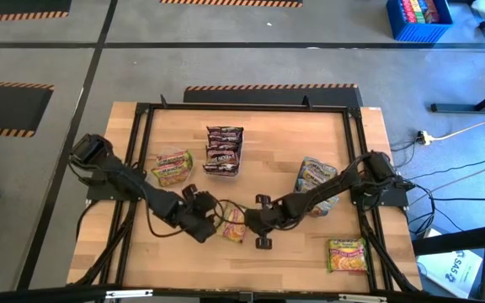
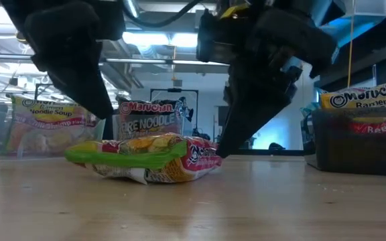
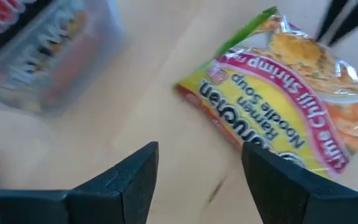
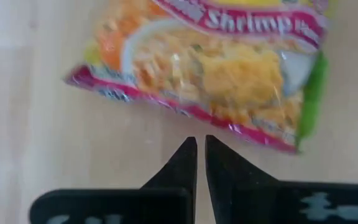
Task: Sort Maruchan noodles
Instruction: Put the green noodle pack into the left transparent bin
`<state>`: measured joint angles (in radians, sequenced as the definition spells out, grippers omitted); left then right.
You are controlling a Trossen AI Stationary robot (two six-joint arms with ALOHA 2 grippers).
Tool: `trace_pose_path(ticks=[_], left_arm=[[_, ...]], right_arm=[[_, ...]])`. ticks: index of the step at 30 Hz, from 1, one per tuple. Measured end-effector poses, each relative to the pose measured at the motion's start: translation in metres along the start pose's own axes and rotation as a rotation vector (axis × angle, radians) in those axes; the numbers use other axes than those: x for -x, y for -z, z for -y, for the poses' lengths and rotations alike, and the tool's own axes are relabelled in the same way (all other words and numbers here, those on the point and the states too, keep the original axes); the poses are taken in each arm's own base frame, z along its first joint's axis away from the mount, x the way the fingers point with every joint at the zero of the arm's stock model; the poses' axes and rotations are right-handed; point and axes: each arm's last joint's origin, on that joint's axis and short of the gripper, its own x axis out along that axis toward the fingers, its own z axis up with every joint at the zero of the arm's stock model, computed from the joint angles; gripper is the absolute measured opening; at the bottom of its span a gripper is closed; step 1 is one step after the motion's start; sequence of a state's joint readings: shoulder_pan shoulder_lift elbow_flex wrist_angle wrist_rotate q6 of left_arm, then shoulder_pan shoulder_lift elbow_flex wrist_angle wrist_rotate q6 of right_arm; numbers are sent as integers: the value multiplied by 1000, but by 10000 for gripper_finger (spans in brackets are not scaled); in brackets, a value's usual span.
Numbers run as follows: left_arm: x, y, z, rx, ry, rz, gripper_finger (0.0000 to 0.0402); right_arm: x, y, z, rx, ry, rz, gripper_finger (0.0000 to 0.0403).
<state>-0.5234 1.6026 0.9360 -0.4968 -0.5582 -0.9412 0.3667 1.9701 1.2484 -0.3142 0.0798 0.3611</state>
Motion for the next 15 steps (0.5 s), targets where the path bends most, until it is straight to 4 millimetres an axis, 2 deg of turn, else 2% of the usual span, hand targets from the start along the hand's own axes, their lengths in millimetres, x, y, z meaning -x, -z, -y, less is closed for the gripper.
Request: trace_pose_path(ticks=[5,9,15], left_arm=[[-7,-9,-2,63,92,-83,231],[-14,-15,-6,97,115,-123,230],[-20,-20,-6,153,174,-86,229]], right_arm=[[5,16,-19,72,121,-34,18],[10,22,-35,130,261,50,18],[12,24,-43,166,463,204,18]])
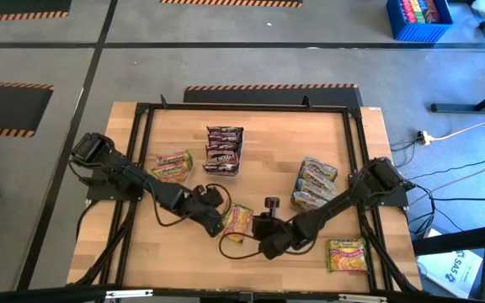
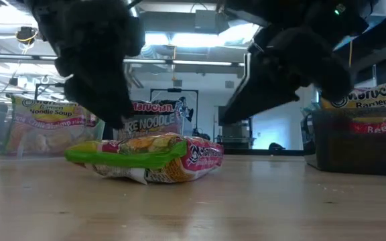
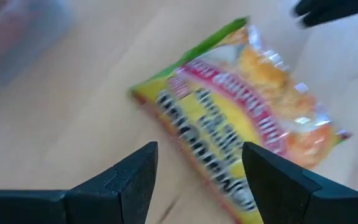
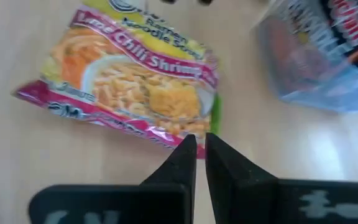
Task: Sort Maruchan noodles
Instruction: Put the green noodle pack into the left transparent bin
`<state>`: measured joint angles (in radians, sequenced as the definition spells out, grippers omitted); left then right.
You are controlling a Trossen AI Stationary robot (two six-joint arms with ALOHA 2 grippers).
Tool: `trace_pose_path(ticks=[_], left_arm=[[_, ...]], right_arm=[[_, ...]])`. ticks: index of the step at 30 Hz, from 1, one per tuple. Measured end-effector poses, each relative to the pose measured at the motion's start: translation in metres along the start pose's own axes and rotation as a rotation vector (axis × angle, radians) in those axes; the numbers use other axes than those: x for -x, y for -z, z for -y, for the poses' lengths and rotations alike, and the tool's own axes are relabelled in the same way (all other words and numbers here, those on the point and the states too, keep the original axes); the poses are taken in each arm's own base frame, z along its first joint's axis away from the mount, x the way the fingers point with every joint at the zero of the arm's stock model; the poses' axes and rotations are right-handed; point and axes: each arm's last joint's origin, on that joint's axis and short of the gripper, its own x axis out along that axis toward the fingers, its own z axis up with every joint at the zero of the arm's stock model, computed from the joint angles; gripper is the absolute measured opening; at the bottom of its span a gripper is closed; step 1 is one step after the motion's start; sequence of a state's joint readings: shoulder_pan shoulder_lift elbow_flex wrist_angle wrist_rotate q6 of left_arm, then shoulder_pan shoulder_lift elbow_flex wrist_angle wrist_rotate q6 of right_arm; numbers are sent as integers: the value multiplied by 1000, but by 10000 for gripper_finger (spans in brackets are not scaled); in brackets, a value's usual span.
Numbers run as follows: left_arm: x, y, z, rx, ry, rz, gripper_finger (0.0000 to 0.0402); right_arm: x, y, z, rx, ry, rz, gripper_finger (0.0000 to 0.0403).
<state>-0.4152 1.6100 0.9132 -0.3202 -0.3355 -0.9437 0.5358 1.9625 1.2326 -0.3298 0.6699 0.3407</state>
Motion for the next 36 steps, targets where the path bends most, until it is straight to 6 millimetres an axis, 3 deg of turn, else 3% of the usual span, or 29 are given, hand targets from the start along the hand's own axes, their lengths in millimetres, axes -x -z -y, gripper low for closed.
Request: trace_pose_path(ticks=[11,17,24,36], left_arm=[[-6,6,6,-42,178,72,228],[-11,19,-3,-74,279,101,228],[1,16,-12,-45,318,134,228],[0,6,-10,-21,315,165,236]], right_arm=[[-19,34,2,-14,34,90,18],[-18,34,0,-16,-5,87,18],[-18,34,-1,-22,-30,87,18],[-20,31,1,-39,-33,100,18]])
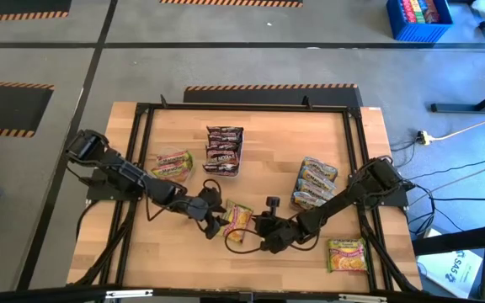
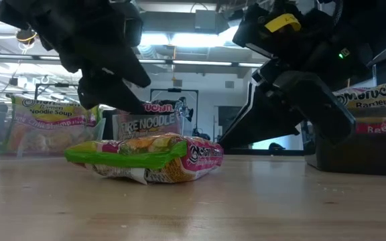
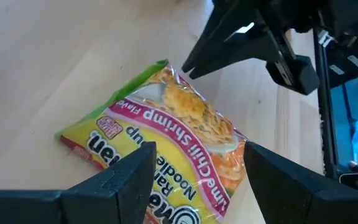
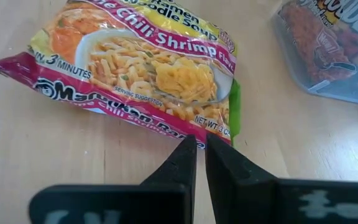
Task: Sort Maruchan noodles
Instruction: Put the green noodle pack into the left transparent bin
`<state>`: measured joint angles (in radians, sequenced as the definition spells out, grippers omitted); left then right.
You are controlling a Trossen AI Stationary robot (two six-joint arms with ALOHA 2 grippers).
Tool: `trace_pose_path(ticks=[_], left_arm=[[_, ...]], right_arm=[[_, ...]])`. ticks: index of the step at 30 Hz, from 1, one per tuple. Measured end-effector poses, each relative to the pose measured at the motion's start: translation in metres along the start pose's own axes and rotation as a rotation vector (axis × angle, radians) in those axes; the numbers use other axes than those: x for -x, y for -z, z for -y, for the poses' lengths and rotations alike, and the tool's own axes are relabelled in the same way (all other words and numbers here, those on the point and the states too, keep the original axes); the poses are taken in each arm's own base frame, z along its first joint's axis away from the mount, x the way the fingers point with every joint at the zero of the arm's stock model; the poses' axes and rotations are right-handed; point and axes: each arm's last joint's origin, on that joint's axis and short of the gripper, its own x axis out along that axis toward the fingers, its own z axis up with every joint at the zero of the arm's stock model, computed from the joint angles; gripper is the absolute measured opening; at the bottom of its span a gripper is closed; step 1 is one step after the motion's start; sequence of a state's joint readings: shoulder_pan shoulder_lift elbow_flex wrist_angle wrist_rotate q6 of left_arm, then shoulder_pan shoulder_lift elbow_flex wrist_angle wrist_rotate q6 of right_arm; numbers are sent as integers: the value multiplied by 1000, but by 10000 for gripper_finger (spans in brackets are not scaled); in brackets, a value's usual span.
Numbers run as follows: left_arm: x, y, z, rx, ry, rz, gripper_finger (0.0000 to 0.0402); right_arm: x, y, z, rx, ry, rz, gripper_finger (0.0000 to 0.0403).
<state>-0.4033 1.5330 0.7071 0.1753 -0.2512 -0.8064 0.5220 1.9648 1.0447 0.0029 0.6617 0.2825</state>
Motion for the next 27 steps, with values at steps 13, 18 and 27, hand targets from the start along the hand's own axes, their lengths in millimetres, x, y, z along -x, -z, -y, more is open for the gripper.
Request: trace_pose_path(ticks=[13,18,27], left_arm=[[-1,-1,-6,7,-30,-24,322],[-1,0,-3,28,-16,-19,324],[-5,15,-20,104,-206,-101,316]], right_arm=[[0,0,0,-1,0,1,18],[0,-3,-1,-18,-8,23,18],[0,-7,-2,-10,-31,49,18]])
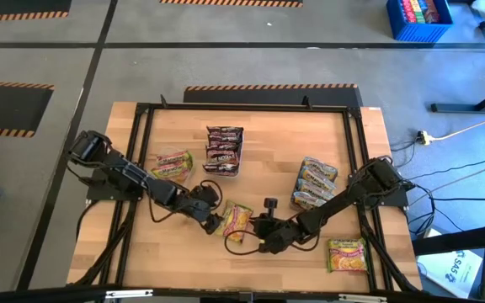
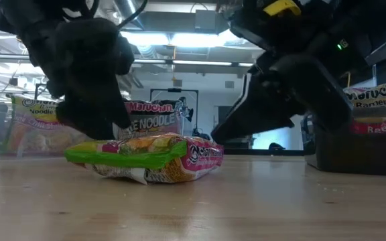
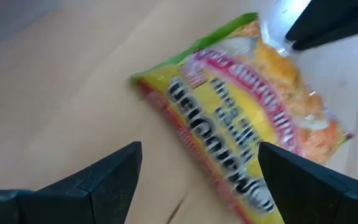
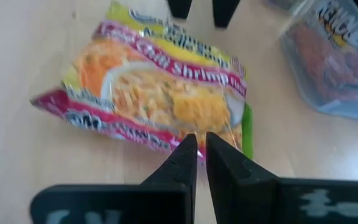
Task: Sort Maruchan noodles
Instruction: Put the green noodle pack into the left transparent bin
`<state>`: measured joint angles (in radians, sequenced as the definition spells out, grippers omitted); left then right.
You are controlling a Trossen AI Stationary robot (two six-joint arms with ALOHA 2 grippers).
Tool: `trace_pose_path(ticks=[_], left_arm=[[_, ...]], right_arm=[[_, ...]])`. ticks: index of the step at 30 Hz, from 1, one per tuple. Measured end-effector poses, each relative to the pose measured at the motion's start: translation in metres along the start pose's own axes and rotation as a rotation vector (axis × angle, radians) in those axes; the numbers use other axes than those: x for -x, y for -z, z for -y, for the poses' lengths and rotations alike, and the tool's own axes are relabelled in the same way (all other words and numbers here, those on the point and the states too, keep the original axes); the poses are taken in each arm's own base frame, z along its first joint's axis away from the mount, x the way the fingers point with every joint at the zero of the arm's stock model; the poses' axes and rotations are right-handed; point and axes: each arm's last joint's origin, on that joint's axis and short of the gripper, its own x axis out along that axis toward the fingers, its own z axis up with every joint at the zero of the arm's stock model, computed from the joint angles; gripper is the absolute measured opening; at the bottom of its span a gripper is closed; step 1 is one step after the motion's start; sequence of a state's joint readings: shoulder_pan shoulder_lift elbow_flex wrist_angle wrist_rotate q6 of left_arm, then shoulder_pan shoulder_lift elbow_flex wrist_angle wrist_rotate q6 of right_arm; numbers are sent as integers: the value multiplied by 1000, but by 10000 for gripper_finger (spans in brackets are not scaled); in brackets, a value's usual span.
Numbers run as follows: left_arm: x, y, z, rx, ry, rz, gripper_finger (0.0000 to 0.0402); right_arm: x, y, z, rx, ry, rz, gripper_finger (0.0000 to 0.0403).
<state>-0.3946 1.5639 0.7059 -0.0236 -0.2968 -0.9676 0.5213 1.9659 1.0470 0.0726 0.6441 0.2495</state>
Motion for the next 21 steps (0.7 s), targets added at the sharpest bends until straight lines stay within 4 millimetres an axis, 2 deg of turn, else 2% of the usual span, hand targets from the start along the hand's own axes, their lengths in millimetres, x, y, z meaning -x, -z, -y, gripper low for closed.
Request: trace_pose_path(ticks=[8,13,21], left_arm=[[-13,6,0,-1,9,-31,316],[-15,6,1,1,19,-20,316],[-15,-1,9,33,130,6,316]], right_arm=[[-6,-12,5,-69,-37,79,18],[-23,-6,15,-93,-175,-19,18],[-24,0,16,-91,-120,-50,18]])
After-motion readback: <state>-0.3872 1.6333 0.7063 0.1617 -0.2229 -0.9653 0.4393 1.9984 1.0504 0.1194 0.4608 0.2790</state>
